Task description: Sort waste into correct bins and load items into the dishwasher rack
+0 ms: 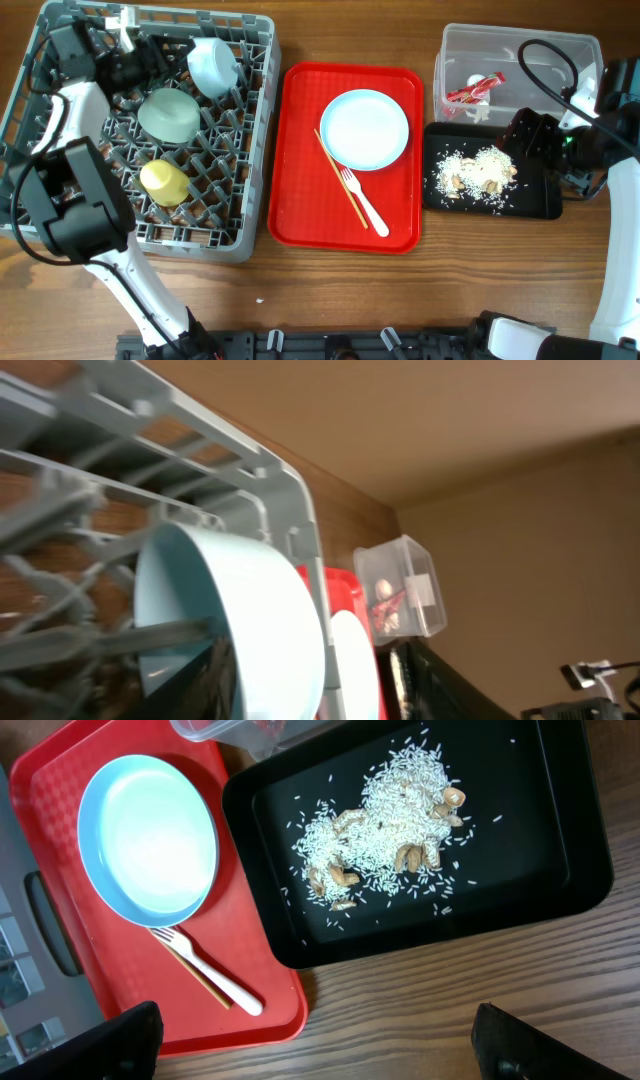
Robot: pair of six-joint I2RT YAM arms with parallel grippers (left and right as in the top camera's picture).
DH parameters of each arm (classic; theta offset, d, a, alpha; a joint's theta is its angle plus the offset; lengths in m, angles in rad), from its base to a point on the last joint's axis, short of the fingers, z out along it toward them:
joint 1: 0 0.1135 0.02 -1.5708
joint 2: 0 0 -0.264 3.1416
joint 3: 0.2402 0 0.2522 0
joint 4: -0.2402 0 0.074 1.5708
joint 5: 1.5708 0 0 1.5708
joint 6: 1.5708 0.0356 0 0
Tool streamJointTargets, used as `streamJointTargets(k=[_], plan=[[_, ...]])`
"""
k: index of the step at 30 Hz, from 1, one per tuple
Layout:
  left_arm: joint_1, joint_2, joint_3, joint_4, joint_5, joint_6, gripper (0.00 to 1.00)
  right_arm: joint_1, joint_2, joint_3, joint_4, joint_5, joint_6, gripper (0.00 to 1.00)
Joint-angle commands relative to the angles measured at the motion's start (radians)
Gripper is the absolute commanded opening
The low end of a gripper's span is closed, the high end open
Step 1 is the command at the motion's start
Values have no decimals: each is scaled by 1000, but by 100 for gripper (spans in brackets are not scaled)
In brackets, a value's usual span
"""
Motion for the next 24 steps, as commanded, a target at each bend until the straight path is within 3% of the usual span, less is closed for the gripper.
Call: streamJointTargets(k=[1, 2, 3, 6, 12, 18, 22, 24], plan=[[38, 16, -1, 2, -23, 8, 79, -2, -16, 14, -2, -9, -1, 100], [43, 16, -1, 3, -23, 4, 97, -2, -16, 14, -2, -9, -2, 100], [48, 14, -1, 8, -19, -6, 100, -2, -16, 14, -2, -9, -2, 100], [67, -8, -1, 52, -12, -67, 100, -2, -16, 14, -2, -9, -2, 100], [85, -138, -1, 36, -84, -69, 100, -2, -16, 14, -2, -9, -2, 100], [5, -314, -1, -307, -369, -10, 100, -2, -16, 14, -3, -9, -3, 100], [-169, -436, -1, -645, -735, 14, 100, -2, -16, 14, -5, -9, -3, 100], [-274, -472, -1, -771, -850, 13, 100, -2, -16, 14, -6, -9, -2, 100]])
